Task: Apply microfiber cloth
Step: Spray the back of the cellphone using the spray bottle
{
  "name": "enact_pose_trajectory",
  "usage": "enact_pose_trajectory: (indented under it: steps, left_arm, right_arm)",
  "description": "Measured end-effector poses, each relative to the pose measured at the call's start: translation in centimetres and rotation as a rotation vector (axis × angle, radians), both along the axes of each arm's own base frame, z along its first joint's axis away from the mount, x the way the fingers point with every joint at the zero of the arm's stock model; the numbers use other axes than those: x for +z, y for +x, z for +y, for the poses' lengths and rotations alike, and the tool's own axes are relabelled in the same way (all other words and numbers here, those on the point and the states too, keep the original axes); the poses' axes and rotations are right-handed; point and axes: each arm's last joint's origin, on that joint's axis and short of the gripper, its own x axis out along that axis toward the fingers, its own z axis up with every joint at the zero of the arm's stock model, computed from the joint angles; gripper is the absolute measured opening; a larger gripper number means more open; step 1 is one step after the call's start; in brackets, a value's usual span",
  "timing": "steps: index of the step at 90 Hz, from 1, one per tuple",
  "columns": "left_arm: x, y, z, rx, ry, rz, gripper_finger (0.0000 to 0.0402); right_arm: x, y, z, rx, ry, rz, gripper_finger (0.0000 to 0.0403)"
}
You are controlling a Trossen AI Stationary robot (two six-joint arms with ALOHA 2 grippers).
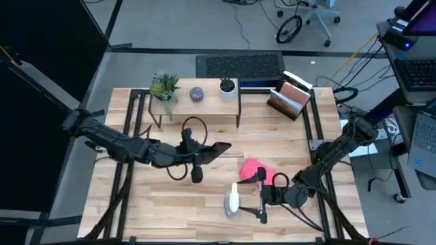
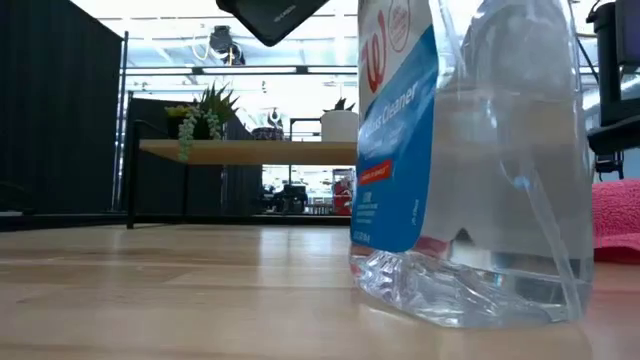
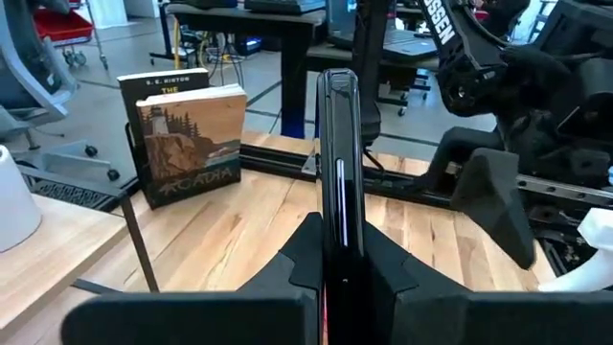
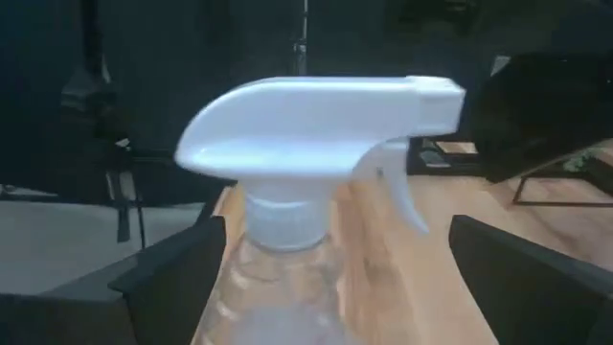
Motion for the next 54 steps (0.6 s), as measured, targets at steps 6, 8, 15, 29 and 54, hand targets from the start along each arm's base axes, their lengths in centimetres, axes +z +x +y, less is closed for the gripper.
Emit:
enact_pose_trajectory:
  steps: [6, 8, 15, 29, 54]
  left_arm:
    - [0.0, 0.0, 0.0, 0.000, 0.000, 0.000, 0.0011]
    - [0.0, 0.0, 0.0, 0.000, 0.000, 0.000, 0.0011]
    - [0.0, 0.0, 0.0, 0.000, 0.000, 0.000, 0.0011]
    - [0.0, 0.0, 0.0, 0.000, 0.000, 0.000, 0.0011]
    - [0.1, 0.0, 0.0, 0.001, -0.002, -0.006, 0.0011]
  right_arm:
    - [0.2, 0.0, 0.0, 0.001, 0.005, -0.014, 0.0384]
    - [0.2, 0.0, 0.0, 0.004, 0.006, -0.017, 0.0384]
    - [0.2, 0.1, 0.1, 0.023, 0.010, -0.017, 0.0384]
    - [-0.4, 0.8, 0.0, 0.008, 0.020, -0.028, 0.0384]
    - [-0.6, 2.5, 1.0, 0.000, -0.037, -0.068, 0.0384]
